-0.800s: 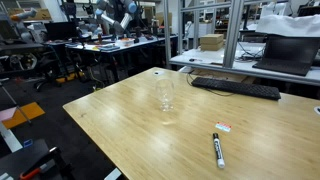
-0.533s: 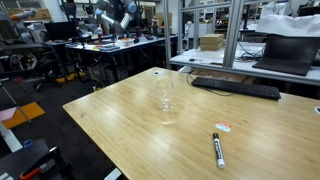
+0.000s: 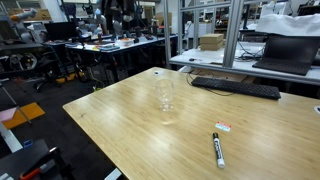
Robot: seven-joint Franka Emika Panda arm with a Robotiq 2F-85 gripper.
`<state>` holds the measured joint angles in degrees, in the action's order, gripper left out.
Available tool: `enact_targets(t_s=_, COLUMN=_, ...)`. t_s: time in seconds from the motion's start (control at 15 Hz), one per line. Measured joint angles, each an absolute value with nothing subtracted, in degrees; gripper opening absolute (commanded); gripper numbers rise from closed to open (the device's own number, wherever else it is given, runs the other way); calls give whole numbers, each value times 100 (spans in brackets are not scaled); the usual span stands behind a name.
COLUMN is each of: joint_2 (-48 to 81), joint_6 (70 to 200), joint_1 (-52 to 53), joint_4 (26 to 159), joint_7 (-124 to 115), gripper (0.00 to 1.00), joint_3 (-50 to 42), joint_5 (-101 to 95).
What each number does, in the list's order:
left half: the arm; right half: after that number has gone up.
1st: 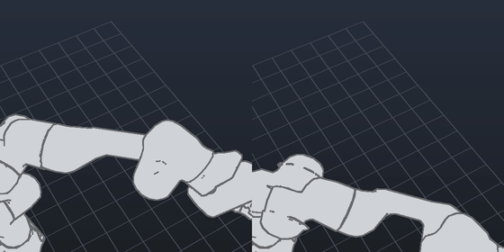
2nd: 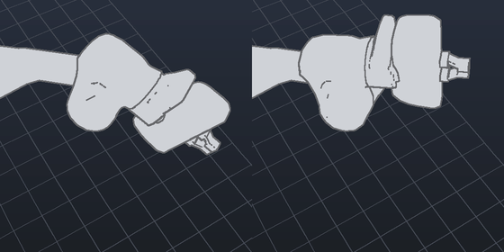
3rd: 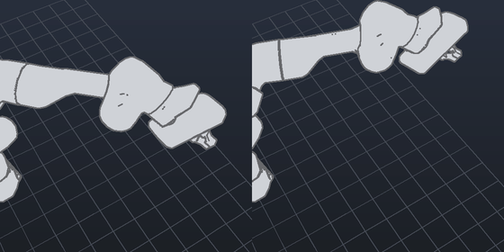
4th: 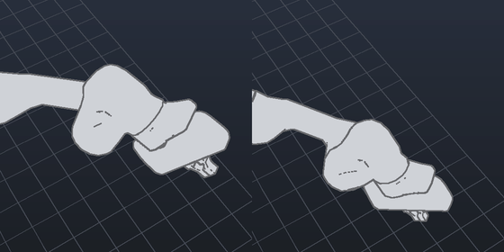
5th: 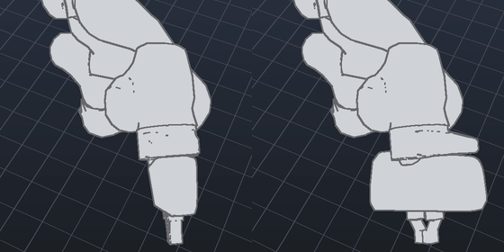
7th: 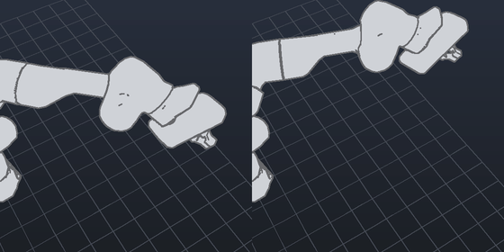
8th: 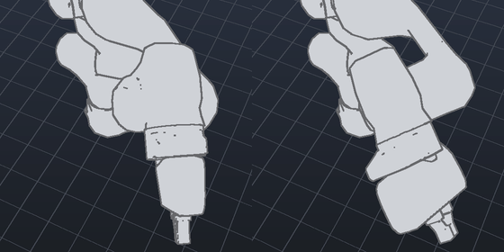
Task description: Pick up the marker from the desk and put it in the glass
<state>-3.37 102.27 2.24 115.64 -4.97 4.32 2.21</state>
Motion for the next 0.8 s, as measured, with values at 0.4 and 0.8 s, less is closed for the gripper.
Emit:
enact_targets(t_s=0.4, joint_2=-31, joint_6=10487, joint_1=209, joint_4=11577, joint_7=1311, gripper=100, joint_3=260, joint_5=51)
enact_targets(t_s=0.8, joint_2=216, joint_6=10921, joint_1=156, joint_4=11706, joint_7=2057, gripper=100, joint_3=101, joint_5=-78)
